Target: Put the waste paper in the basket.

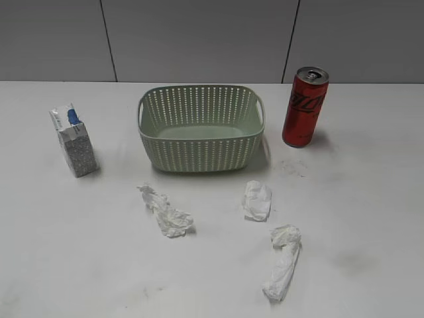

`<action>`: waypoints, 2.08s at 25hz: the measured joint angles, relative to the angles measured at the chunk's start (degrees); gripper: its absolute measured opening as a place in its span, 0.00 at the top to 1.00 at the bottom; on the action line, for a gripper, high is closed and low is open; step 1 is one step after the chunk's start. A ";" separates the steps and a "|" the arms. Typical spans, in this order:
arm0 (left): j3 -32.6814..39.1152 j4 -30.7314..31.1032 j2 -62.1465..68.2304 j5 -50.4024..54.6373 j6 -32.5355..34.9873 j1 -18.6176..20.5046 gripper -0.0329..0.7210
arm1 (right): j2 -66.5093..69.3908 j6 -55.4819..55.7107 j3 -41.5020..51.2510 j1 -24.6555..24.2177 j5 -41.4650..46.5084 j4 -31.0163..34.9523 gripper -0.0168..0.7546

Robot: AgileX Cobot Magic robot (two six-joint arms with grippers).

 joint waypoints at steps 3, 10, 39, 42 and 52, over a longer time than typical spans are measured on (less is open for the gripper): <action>0.00 0.00 0.00 0.00 0.00 0.00 0.44 | 0.00 0.00 0.00 0.00 0.00 0.00 0.22; 0.00 0.00 0.00 0.00 0.00 0.00 0.44 | 0.00 -0.05 0.00 0.00 0.00 0.00 0.22; 0.00 0.00 0.00 0.00 0.00 0.00 0.44 | 57.25 -4.55 -13.86 0.44 -9.15 7.88 0.22; 0.00 0.00 0.00 0.00 0.00 0.00 0.44 | 62.88 -5.10 -15.75 3.54 -10.38 8.12 0.22; 0.00 0.00 0.00 0.00 0.00 0.00 0.09 | 81.96 7.36 -17.04 25.35 -23.90 3.69 0.22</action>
